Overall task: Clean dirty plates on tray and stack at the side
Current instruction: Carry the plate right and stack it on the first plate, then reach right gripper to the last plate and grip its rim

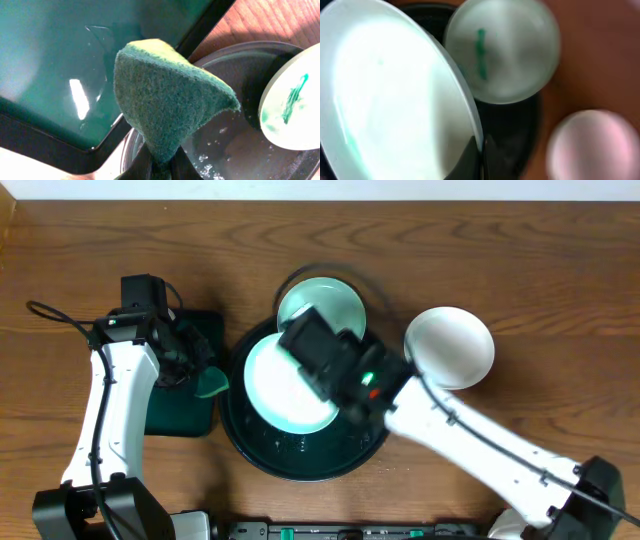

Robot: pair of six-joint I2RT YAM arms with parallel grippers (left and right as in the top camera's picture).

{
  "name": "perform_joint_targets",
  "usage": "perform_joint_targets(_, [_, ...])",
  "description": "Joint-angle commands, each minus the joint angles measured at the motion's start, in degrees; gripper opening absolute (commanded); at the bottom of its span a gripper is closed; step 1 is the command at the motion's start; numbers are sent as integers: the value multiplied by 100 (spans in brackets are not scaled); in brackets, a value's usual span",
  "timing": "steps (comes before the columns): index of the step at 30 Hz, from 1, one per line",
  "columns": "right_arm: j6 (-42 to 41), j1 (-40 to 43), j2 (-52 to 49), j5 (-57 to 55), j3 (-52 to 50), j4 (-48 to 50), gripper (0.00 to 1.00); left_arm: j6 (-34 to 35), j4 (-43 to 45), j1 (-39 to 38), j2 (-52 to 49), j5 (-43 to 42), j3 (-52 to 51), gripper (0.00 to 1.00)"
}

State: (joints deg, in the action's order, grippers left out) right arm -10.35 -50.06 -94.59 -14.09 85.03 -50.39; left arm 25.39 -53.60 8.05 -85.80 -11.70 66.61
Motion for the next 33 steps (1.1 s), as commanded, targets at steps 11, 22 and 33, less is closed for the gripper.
perform_joint_targets(11, [-1449, 5241, -225, 1270, -22, -643, 1, -116, -111, 28, -4, -28, 111, 7])
perform_joint_targets(22, [-1182, 5477, -1469, 986, -39, -1228, 1, -116, -146, 28, -4, -26, 111, 7])
perform_joint_targets(33, [492, 4363, -776, 2404, 264, -1429, 57, -116, -138, 28, -4, 74, 111, 7])
